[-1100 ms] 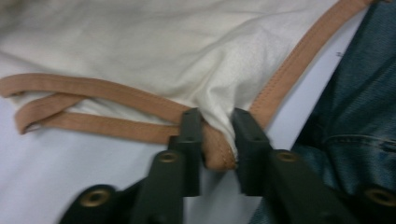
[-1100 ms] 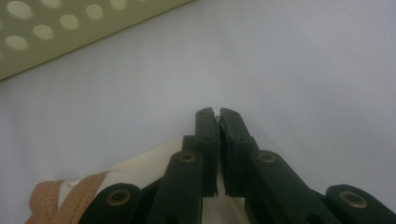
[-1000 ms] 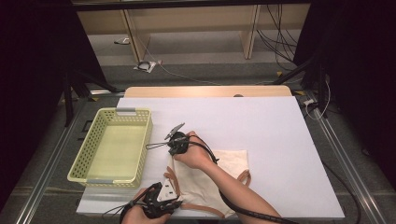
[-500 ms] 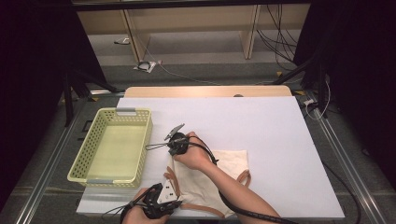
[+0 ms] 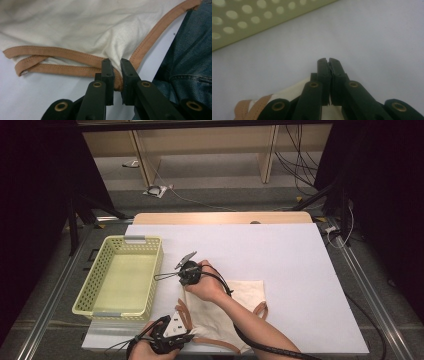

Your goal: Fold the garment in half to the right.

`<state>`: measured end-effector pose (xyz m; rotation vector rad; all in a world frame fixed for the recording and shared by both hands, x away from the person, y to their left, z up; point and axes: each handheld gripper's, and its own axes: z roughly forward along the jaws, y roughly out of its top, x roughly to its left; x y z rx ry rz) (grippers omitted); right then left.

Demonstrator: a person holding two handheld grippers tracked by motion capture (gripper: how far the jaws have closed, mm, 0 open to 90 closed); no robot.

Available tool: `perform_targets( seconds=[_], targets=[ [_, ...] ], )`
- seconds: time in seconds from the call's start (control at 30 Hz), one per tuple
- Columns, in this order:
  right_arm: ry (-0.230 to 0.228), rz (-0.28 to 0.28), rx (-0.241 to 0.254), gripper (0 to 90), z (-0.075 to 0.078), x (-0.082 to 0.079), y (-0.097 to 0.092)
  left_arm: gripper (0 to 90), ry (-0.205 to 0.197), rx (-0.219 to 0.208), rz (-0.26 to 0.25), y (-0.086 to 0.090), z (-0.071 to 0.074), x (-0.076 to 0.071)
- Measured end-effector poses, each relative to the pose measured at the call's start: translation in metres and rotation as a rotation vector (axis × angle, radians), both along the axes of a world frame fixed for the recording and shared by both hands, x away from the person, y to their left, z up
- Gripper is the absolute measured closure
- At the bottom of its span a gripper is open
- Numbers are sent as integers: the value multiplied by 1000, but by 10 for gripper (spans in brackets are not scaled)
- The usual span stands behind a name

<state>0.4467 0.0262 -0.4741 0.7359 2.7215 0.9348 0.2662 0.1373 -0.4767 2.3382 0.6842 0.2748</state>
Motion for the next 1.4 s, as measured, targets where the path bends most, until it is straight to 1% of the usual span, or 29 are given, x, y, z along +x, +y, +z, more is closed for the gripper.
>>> perform_targets(
  seconds=[0.07, 0.13, 0.17, 0.4, 0.67, 0.7, 0.73, 0.87, 0.93, 1.0, 1.03, 1.1, 1.2, 1.3, 1.4],
  targets=[
    [-20, 10, 1, 889, 3, 0, 0, 828, -2, -10, 5, 2, 1, 0],
    [-17, 4, 10, 888, 7, 0, 0, 828, -4, -15, 8, 3, 2, 0],
    [-24, 11, 12, 888, 7, 0, 0, 828, -4, -16, 8, 4, 3, 0],
    [-13, 0, 19, 888, 8, 0, 0, 827, -14, -36, 7, 8, 6, -1],
    [-32, 7, 37, 888, 14, 2, 1, 826, -27, -45, 13, 12, 10, -1],
    [-28, 2, 38, 888, 16, 1, 1, 826, -28, -44, 13, 13, 10, -1],
    [-38, 10, 40, 888, 16, 2, 2, 826, -28, -45, 13, 14, 11, -1],
    [-28, 4, 44, 888, 18, 2, 4, 826, -33, -52, 16, 16, 13, -2],
    [-39, 13, 42, 888, 17, 2, 4, 826, -34, -55, 17, 17, 13, -2],
    [-40, 15, 45, 888, 17, 3, 5, 826, -34, -55, 14, 18, 14, -2],
    [-32, 8, 45, 888, 17, 2, 5, 826, -34, -54, 11, 19, 15, -2],
    [-40, 13, 48, 888, 17, 2, 5, 826, -36, -59, 11, 20, 16, -2],
    [-30, 1, 56, 888, 19, 2, 5, 826, -37, -62, 10, 22, 17, -2],
    [-36, 7, 59, 888, 21, 2, 5, 826, -40, -66, 11, 23, 18, -2],
    [-36, 1, 68, 888, 23, 2, 5, 826, -45, -67, 13, 24, 19, -2]
  ],
)
